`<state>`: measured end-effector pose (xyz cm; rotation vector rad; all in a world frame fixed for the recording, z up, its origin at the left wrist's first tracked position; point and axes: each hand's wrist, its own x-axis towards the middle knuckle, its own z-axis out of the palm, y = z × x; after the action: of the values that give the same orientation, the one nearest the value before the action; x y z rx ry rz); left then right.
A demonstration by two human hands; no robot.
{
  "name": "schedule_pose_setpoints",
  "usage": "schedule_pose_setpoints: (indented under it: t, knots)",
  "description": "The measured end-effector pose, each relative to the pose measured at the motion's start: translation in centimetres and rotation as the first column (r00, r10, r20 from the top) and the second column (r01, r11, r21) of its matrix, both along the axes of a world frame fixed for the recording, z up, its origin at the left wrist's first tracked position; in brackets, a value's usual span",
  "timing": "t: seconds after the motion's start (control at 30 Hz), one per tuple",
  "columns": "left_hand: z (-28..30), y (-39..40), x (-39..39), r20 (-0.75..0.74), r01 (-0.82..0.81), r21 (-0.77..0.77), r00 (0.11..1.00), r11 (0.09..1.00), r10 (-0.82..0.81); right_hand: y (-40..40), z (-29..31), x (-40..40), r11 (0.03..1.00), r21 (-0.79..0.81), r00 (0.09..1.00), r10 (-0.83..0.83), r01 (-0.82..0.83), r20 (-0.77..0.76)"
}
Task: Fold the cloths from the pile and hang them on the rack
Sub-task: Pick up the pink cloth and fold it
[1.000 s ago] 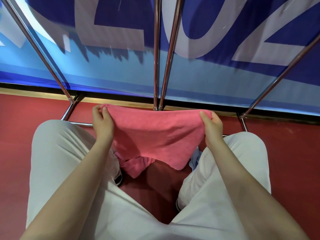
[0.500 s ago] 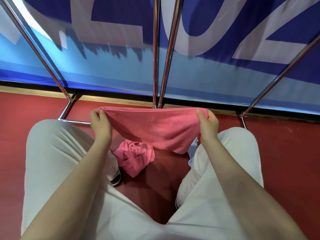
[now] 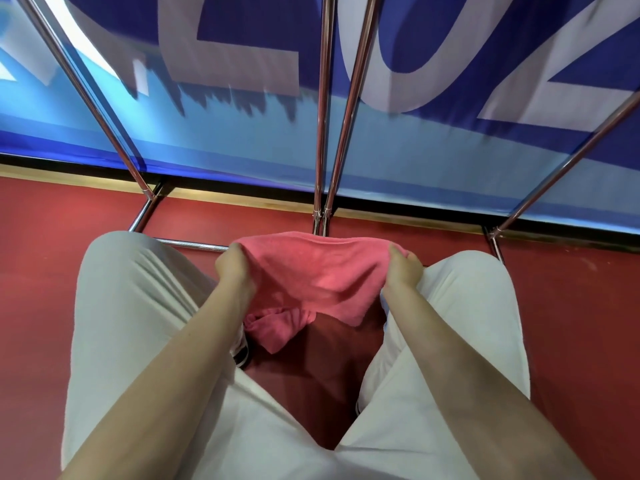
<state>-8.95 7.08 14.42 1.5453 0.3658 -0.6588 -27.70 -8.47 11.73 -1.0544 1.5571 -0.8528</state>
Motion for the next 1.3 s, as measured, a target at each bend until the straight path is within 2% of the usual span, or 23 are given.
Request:
schedule_pose_setpoints:
  t: [0.07, 0.13, 0.3, 0.37, 0.57, 0.63, 0.77, 0.97, 1.13, 1.23, 1.3]
  knots:
    - [0.7, -0.6, -1.4, -0.087, -0.039, -0.071, 0.996, 0.997, 0.032, 0.5, 0.2, 0.9, 0.998, 0.009, 0.998, 0.068, -0.068, -0.008]
    - [1.3, -1.3, -2.6, -0.09, -0.03, -0.085, 0.996, 0.996, 0.022, 1.1, 0.5, 1.8, 0.989, 0.005, 0.988, 0.149, -0.15, 0.031]
    - [1.7, -2.9, -5.3, -0.024, 0.203, -0.091, 0.978, 0.975, -0.206, 3.9, 2.4, 3.4, 0.93, -0.138, 0.923, 0.359, -0.341, 0.139]
    - [2.0, -3.5, -6.3, -0.034, 0.243, -0.143, 0.967, 0.959, -0.251, 4.6, 3.1, 3.7, 0.896, -0.188, 0.887, 0.433, -0.403, 0.161]
    - [2.9, -4.2, -8.1, 0.1, 0.342, -0.23, 0.939, 0.911, -0.328, 5.2, 4.4, 4.3, 0.871, -0.223, 0.855, 0.481, -0.439, 0.193]
    - [2.9, -4.2, -8.0, 0.1, 0.345, -0.236, 0.939, 0.908, -0.33, 5.2, 4.6, 4.4, 0.857, -0.205, 0.843, 0.508, -0.474, 0.176]
    - [3.0, -4.2, -7.6, 0.039, 0.281, -0.263, 0.959, 0.923, -0.281, 5.3, 4.4, 4.6, 0.822, -0.153, 0.785, 0.57, -0.549, 0.243]
    - [2.9, -4.2, -7.6, -0.013, 0.259, -0.266, 0.962, 0.929, -0.272, 5.5, 4.9, 3.6, 0.734, -0.238, 0.748, 0.662, -0.636, 0.048]
    - [2.9, -4.3, -7.3, -0.021, 0.234, -0.239, 0.969, 0.942, -0.246, 4.9, 4.0, 3.4, 0.653, -0.432, 0.779, 0.571, -0.622, -0.259]
    - [3.0, -4.1, -7.0, -0.025, 0.218, -0.186, 0.974, 0.958, -0.227, 4.9, 4.2, 3.2, 0.592, -0.477, 0.756, 0.568, -0.65, -0.326]
    - [2.7, -4.1, -7.0, 0.025, 0.237, -0.158, 0.971, 0.959, -0.236, 5.2, 4.4, 3.1, 0.581, -0.458, 0.735, 0.595, -0.673, -0.324]
